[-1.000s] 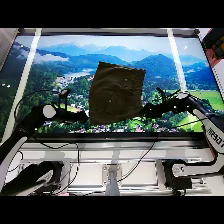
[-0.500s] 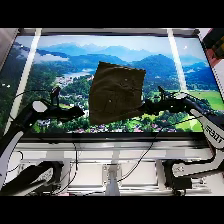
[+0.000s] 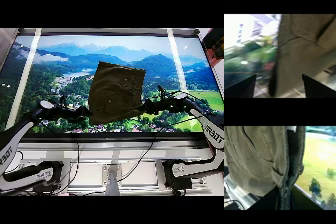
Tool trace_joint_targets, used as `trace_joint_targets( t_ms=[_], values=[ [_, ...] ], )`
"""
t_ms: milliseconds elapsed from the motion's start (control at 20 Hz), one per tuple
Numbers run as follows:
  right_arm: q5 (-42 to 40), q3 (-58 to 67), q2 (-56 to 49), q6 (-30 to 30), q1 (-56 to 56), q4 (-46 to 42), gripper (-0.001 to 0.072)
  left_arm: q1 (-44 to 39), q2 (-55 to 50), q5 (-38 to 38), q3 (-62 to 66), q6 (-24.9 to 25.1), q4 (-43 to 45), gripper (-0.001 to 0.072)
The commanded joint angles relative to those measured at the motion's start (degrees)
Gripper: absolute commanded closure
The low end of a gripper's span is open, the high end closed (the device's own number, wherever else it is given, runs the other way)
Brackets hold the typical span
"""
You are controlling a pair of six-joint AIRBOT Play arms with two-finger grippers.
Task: Fold the clothes and pants, and hang the long-sleeved shirts on hangers.
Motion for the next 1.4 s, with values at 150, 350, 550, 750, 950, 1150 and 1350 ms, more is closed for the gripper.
trace_joint_targets(
  t_ms=[150,350,550,750,950,1150,1350],
  values=[
    [3.4,0.0,0.1,-4.1,0.0,0.1,0.0561,-2.1,-7.4,-0.3,0.0,7.5,-8.4,0.0059],
    [3.9,0.0,0.5,-6.2,0.0,0.1,0.0661,-4.1,-7.6,-0.4,0.0,12.7,-9.9,0.0280],
    [5.8,1.2,3.6,-7.5,0.0,0.2,0.0661,-4.0,-7.5,-1.7,1.4,16.2,-13.9,0.0690],
    [8.5,5.1,9.9,-8.4,0.0,0.0,0.0661,-2.3,-5.6,-5.9,9.0,19.0,-13.7,0.0691],
    [12.8,12.5,18.6,-7.5,0.0,0.1,0.0662,1.3,3.0,-12.0,21.0,18.9,-13.7,0.0693],
    [18.3,22.1,28.9,-3.0,0.0,0.6,0.0661,2.4,17.7,-11.8,30.2,18.9,-13.7,0.0692],
    [22.7,29.6,39.4,2.1,0.0,0.6,0.0661,2.4,33.1,-9.6,31.9,15.0,-11.7,0.0693]
  ],
)
